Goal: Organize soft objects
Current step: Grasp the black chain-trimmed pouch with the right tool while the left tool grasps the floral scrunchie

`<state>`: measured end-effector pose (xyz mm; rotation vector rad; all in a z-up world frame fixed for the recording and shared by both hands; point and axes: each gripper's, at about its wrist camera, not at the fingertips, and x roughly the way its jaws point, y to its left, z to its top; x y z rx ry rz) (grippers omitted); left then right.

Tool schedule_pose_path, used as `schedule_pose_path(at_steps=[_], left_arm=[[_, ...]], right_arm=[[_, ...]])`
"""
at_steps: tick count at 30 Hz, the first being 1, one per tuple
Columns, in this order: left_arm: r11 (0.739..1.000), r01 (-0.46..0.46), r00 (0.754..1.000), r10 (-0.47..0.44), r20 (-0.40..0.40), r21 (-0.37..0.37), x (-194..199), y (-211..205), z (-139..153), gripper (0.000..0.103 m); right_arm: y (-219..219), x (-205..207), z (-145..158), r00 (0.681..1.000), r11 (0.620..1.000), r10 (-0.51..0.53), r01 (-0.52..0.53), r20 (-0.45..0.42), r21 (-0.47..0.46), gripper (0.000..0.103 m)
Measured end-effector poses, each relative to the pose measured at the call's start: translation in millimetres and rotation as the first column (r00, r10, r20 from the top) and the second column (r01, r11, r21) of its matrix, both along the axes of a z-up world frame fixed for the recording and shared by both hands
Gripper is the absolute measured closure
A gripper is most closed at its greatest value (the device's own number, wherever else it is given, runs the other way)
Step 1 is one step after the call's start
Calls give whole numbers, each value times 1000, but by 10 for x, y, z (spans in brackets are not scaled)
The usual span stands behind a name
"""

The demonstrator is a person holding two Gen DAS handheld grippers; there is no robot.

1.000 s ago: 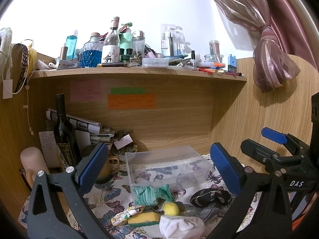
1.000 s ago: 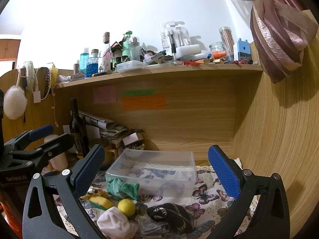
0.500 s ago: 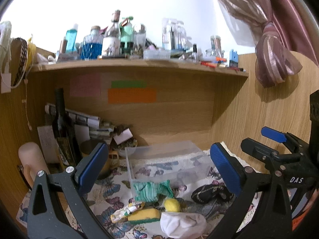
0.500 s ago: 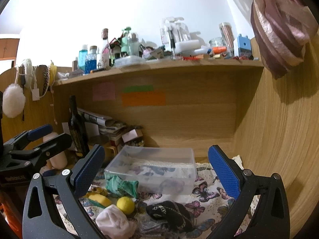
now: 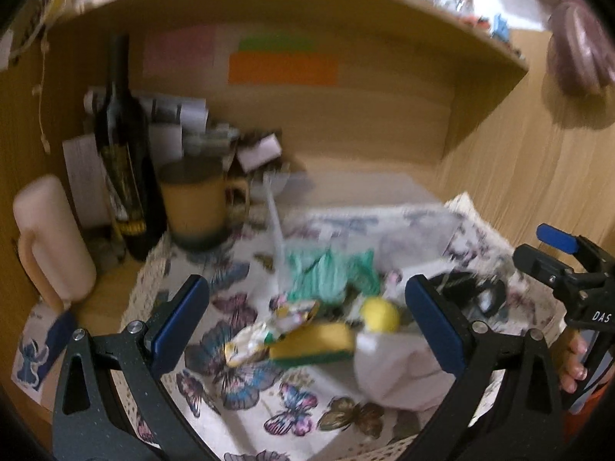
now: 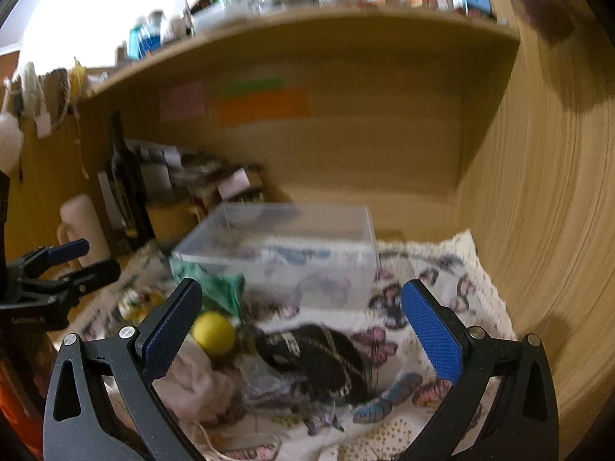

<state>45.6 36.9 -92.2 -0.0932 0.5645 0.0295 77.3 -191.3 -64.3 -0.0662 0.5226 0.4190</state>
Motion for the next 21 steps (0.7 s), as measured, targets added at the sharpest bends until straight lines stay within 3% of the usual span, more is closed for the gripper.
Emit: schedule_pose_path(at_steps=[8, 11, 16, 21], left_arm=[[998, -53, 993, 50, -110, -26, 178, 177, -380, 1], [998, -54, 989, 48, -140, -38, 235, 211, -465, 17], [997, -43, 985, 32, -172, -58, 293, 246, -562, 36], [997, -10, 984, -5, -179, -81, 317, 249, -575, 62]], right_arm=[[-82, 202, -372, 990, 1000, -13, 10, -143, -20, 0], [-79, 256, -453, 985, 1000, -10, 7, -173, -15, 2], [-37, 328, -516, 978, 1000, 20, -20, -208, -1, 22], [8, 361, -524, 973, 997, 73, -70, -221, 20, 52]])
